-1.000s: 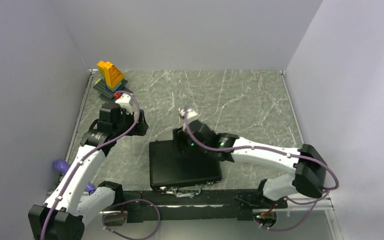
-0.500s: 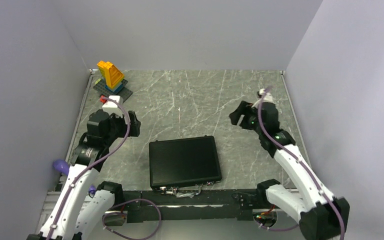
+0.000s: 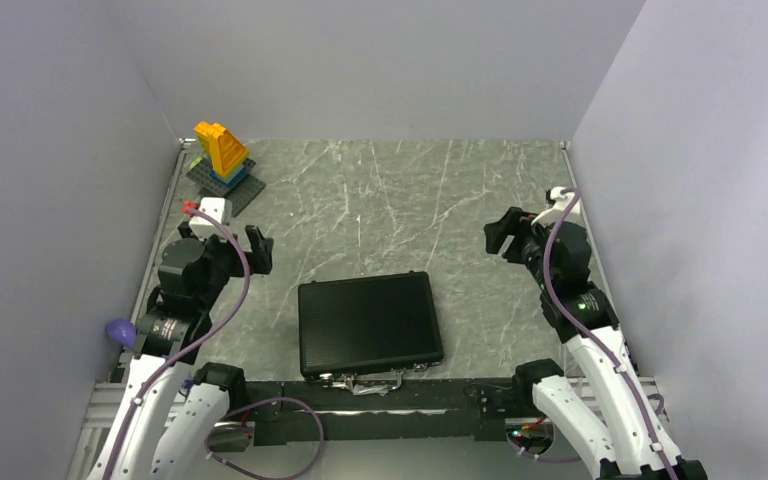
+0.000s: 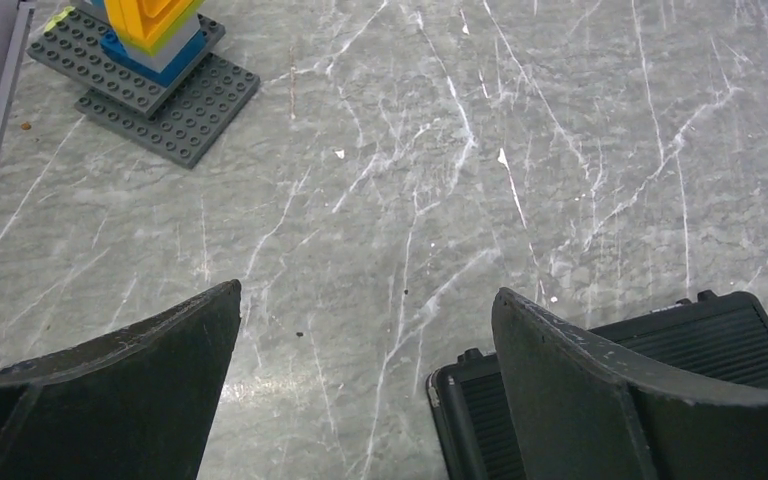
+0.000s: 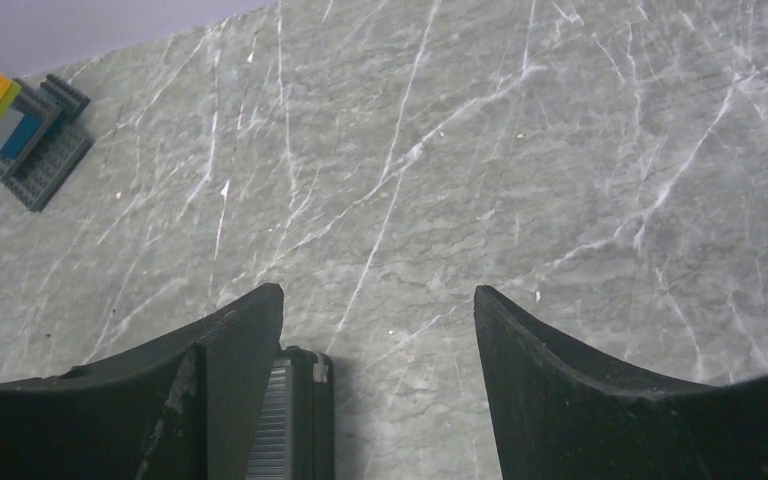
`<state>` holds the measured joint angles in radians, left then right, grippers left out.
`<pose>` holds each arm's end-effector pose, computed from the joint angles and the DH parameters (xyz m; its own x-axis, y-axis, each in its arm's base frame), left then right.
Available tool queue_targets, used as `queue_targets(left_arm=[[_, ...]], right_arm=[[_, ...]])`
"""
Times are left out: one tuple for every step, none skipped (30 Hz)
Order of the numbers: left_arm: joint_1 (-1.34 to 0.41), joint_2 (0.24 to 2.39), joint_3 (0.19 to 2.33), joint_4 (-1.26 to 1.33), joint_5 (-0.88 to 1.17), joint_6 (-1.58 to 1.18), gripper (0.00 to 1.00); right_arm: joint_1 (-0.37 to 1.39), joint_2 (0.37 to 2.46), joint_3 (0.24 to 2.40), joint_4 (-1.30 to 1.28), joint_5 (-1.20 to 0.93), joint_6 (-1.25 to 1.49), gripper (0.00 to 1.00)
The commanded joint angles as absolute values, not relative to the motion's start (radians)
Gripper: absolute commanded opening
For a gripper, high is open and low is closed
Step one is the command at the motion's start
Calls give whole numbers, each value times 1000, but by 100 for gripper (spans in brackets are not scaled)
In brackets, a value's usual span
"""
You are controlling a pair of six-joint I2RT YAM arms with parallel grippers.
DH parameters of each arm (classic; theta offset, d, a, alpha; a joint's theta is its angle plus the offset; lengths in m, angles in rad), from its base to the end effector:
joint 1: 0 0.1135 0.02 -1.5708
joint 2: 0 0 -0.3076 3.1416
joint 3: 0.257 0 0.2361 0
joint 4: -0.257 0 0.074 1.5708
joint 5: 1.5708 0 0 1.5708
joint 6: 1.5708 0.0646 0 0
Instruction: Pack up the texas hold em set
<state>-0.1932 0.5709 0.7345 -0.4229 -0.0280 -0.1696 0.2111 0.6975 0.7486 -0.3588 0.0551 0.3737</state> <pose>0.1089 -0.0195 0.3406 -0.2759 -0.1179 -0.9539 0.1205 0.9804 -0.1561 0.1388 0.0261 0.3407 -0.3333 0.3014 -0.8933 -0.0389 0.9423 0.3324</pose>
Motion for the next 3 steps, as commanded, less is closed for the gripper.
queue_targets(left_arm=[[-189,552,736,-376,-66,-172,99],[-189,549,738,-377,-71,-174,99],[-189,544,738,-376,-75,-175,99]], right_arm=[[207,679,745,-350,81,340,75],[207,677,746,-352,84,336,75],[209,673,746,-354,87,331,75]])
